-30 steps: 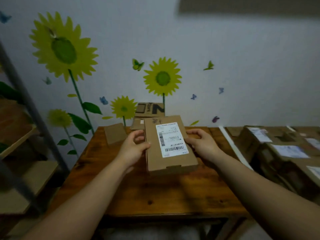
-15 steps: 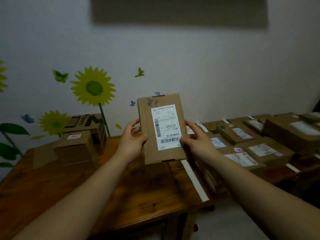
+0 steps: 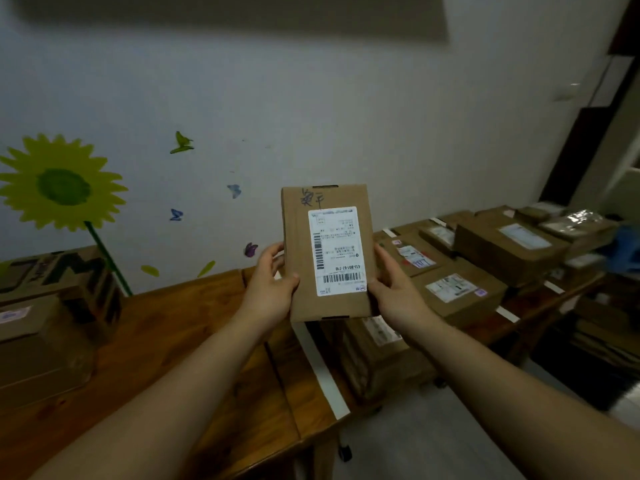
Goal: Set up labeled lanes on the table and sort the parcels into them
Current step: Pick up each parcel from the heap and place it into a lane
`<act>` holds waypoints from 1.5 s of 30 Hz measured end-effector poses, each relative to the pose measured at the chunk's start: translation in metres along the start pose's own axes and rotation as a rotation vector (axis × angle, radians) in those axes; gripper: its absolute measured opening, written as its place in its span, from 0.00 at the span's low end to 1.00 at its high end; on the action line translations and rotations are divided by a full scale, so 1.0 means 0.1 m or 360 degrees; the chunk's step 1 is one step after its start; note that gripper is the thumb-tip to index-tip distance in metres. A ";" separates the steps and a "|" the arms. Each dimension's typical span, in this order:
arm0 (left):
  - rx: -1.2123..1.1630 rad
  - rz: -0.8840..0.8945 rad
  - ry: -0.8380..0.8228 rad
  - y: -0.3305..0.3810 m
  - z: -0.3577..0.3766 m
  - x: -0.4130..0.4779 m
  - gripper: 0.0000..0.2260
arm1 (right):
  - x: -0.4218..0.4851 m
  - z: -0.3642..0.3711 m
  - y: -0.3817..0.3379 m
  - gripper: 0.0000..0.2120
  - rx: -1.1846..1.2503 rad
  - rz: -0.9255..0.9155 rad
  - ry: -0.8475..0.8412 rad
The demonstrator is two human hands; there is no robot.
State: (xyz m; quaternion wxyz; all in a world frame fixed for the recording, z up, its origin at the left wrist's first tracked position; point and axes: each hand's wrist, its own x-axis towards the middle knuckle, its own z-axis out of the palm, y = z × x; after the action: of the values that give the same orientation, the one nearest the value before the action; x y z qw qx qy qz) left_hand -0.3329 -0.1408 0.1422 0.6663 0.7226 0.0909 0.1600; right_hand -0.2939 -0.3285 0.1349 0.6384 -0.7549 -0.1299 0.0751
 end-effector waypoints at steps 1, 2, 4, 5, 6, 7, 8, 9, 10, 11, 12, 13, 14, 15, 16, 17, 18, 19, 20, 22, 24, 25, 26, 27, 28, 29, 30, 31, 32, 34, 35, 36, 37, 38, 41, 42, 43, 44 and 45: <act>0.0010 0.0004 -0.0018 -0.02 0.08 0.09 0.24 | 0.06 -0.06 0.03 0.30 -0.0035 0.0009 -0.0002; 0.0008 0.0006 -0.0037 -0.02 0.18 0.18 0.24 | 0.12 -0.13 0.05 0.31 -0.0075 0.0017 0.0005; -0.0027 -0.0007 -0.0100 -0.02 0.37 0.38 0.23 | 0.23 -0.30 0.07 0.33 -0.0151 0.0033 0.0082; -0.0060 -0.0011 -0.0148 -0.01 0.48 0.47 0.23 | 0.28 -0.40 0.05 0.33 -0.0174 0.0038 0.0142; -0.0089 -0.0011 -0.0210 0.00 0.58 0.56 0.23 | 0.32 -0.51 0.03 0.32 -0.0189 0.0034 0.0208; -0.0104 -0.0011 -0.0298 0.01 0.70 0.63 0.25 | 0.36 -0.62 0.01 0.31 -0.0208 0.0030 0.0281; -0.0100 -0.0015 -0.0416 0.03 0.83 0.69 0.27 | 0.39 -0.75 0.00 0.30 -0.0237 0.0026 0.0360; -0.0096 -0.0028 -0.0545 0.05 0.95 0.75 0.31 | 0.41 -0.88 -0.01 0.29 -0.0262 0.0028 0.0432; -0.0094 -0.0062 -0.0656 0.07 1.06 0.80 0.33 | 0.44 -0.99 0.00 0.29 -0.0280 0.0048 0.0494; -0.0102 -0.0100 -0.0741 0.10 1.17 0.85 0.34 | 0.46 -1.10 0.01 0.29 -0.0277 0.0077 0.0542; -0.0094 -0.0134 -0.0803 0.11 1.26 0.90 0.34 | 0.48 -1.20 0.02 0.30 -0.0255 0.0115 0.0583; -0.0062 -0.0159 -0.0856 0.12 1.35 0.94 0.33 | 0.50 -1.31 0.03 0.32 -0.0214 0.0141 0.0629; -0.0011 -0.0178 -0.0915 0.13 1.44 0.98 0.32 | 0.52 -1.42 0.04 0.34 -0.0160 0.0154 0.0677; 0.0046 -0.0195 -0.0972 0.12 1.54 1.02 0.31 | 0.53 -1.54 0.04 0.35 -0.0103 0.0161 0.0724; 0.0088 -0.0213 -0.1025 0.13 1.64 1.04 0.30 | 0.56 -1.67 0.04 0.37 -0.0050 0.0174 0.0760; 0.0120 -0.0233 -0.1070 0.13 1.76 1.04 0.30 | 0.58 -1.80 0.05 0.37 -0.0014 0.0185 0.0777; 0.0159 -0.0263 -0.1099 0.13 1.88 1.05 0.29 | 0.59 -1.93 0.07 0.37 -0.0002 0.0191 0.0774; 0.0205 -0.0292 -0.1106 0.13 2.01 1.07 0.28 | 0.61 -2.06 0.10 0.36 -0.0013 0.0190 0.0762; 0.0265 -0.0318 -0.1105 0.12 2.14 1.08 0.27 | 0.62 -2.18 0.13 0.35 -0.0036 0.0192 0.0750; 0.0392 -0.0349 -0.1103 0.10 2.40 1.08 0.28 | 0.64 -2.45 0.20 0.34 -0.0081 0.0213 0.0713; 0.0387 -0.0380 -0.1042 0.07 2.67 1.04 0.28 | 0.65 -2.69 0.29 0.33 -0.0093 0.0251 0.0591; 0.0349 -0.0398 -0.0965 0.06 2.82 1.00 0.26 | 0.64 -2.80 0.35 0.32 -0.0138 0.0278 0.0486; 0.0327 -0.0414 -0.0885 0.06 2.97 0.95 0.25 | 0.61 -2.89 0.41 0.31 -0.0220 0.0315 0.0378; 0.0309 -0.0449 -0.0816 0.05 3.12 0.89 0.25 | 0.59 -2.97 0.50 0.30 -0.0321 0.0354 0.0284; 0.0304 -0.0503 -0.0782 0.03 3.26 0.85 0.27 | 0.57 -3.05 0.58 0.30 -0.0407 0.0381 0.0223; 0.0289 -0.0572 -0.0786 -0.01 3.37 0.82 0.30 | 0.57 -3.13 0.66 0.30 -0.0460 0.0408 0.0194; 0.0287 -0.0646 -0.0822 -0.06 3.47 0.79 0.32 | 0.57 -3.22 0.73 0.30 -0.0482 0.0435 0.0186; 0.0320 -0.0696 -0.0858 -0.10 3.55 0.76 0.35 | 0.60 -3.32 0.80 0.30 -0.0483 0.0463 0.0186; 0.0376 -0.0718 -0.0885 -0.15 3.62 0.74 0.37 | 0.63 -3.41 0.87 0.30 -0.0473 0.0496 0.0185; 0.0452 -0.0724 -0.0875 -0.22 3.71 0.71 0.39 | 0.70 -3.54 1.01 0.30 -0.0471 0.0564 0.0155; 0.0451 -0.0734 -0.0843 -0.26 3.75 0.72 0.39 | 0.74 -3.56 1.06 0.30 -0.0485 0.0581 0.0131; 0.0425 -0.0760 -0.0813 -0.31 3.77 0.73 0.38 | 0.77 -3.57 1.10 0.30 -0.0497 0.0590 0.0104; 0.0379 -0.0792 -0.0776 -0.34 3.78 0.76 0.37 | 0.82 -3.58 1.14 0.30 -0.0495 0.0608 0.0078; 0.0330 -0.0826 -0.0727 -0.37 3.77 0.82 0.35 | 0.86 -3.57 1.16 0.30 -0.0486 0.0623 0.0067; 0.0345 -0.0863 -0.0650 -0.42 3.68 1.04 0.27 | 1.11 -3.60 1.19 0.33 -0.0443 0.0571 0.0100; 0.0406 -0.0853 -0.0664 -0.41 3.64 1.12 0.25 | 1.22 -3.65 1.21 0.36 -0.0440 0.0514 0.0139; 0.0464 -0.0845 -0.0684 -0.40 3.59 1.20 0.23 | 1.34 -3.69 1.23 0.38 -0.0451 0.0473 0.0176; 0.0510 -0.0843 -0.0702 -0.39 3.54 1.28 0.23 | 1.47 -3.73 1.25 0.39 -0.0484 0.0457 0.0216; 0.0538 -0.0837 -0.0709 -0.38 3.51 1.37 0.22 | 1.56 -3.75 1.23 0.38 -0.0513 0.0482 0.0251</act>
State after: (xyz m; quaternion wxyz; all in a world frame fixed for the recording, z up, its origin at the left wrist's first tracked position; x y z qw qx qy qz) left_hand -0.0789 -0.4176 0.0985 0.5595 0.7914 0.1511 -0.1945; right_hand -0.0277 -0.6555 0.0872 0.4993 -0.8615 0.0247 0.0890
